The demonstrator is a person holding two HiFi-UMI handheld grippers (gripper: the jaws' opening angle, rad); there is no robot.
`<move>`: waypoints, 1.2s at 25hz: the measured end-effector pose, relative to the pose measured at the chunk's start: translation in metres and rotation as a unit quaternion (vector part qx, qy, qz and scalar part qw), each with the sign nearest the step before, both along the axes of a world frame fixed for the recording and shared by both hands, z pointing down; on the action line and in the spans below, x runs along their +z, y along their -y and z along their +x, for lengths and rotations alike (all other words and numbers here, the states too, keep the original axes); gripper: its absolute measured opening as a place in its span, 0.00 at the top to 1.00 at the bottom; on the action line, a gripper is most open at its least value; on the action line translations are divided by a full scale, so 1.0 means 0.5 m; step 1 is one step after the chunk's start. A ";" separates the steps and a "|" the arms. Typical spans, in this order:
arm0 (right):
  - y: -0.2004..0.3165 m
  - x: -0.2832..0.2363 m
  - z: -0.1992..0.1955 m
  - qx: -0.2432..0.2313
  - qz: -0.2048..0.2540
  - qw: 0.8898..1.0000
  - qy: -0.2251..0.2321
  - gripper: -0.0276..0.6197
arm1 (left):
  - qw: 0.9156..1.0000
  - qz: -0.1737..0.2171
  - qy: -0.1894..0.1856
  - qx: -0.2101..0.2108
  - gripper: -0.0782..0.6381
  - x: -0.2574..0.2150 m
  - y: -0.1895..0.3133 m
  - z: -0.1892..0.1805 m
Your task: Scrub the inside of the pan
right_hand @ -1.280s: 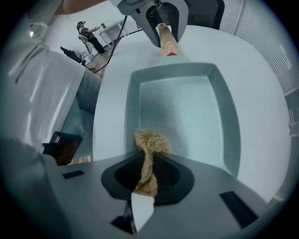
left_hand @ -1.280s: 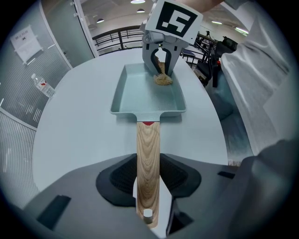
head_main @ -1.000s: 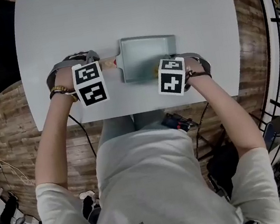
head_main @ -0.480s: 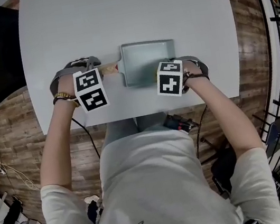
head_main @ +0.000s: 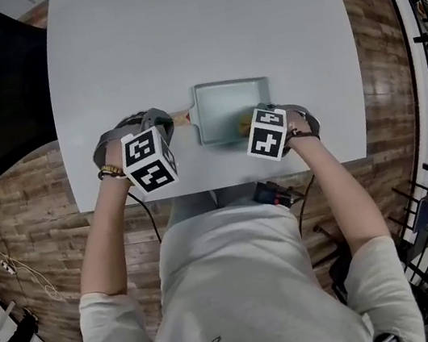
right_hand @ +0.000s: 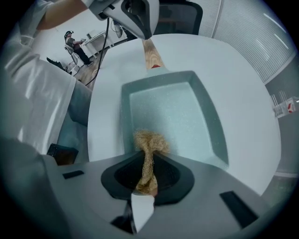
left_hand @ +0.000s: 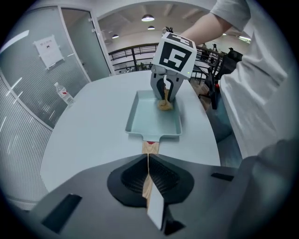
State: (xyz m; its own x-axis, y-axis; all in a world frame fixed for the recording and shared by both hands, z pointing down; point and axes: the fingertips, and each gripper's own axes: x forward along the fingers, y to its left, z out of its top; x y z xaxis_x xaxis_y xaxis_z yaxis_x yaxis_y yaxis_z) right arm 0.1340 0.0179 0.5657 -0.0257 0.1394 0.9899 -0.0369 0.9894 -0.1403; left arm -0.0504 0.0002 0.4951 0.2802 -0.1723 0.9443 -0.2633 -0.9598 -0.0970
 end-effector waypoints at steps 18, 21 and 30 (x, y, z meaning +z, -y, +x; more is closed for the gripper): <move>0.030 -0.146 -0.054 0.197 0.060 0.966 0.159 0.85 | 0.934 0.044 -0.220 -0.280 0.88 -0.117 -0.009 0.020; 0.027 -0.162 -0.069 0.231 0.066 0.954 0.180 0.85 | 0.905 0.044 -0.258 -0.336 0.88 -0.132 -0.012 0.014; -0.009 -0.201 -0.091 0.308 0.066 0.918 0.241 0.85 | 0.866 0.070 -0.287 -0.403 0.88 -0.147 -0.016 0.026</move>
State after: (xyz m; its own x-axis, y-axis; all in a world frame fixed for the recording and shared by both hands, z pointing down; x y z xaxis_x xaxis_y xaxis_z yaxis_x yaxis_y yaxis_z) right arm 0.0885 0.0226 0.4653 -0.4988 -0.1680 0.8503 -0.5601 0.8111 -0.1684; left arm -0.0375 0.0084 0.4217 0.4316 -0.6315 0.6441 -0.8861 -0.4304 0.1719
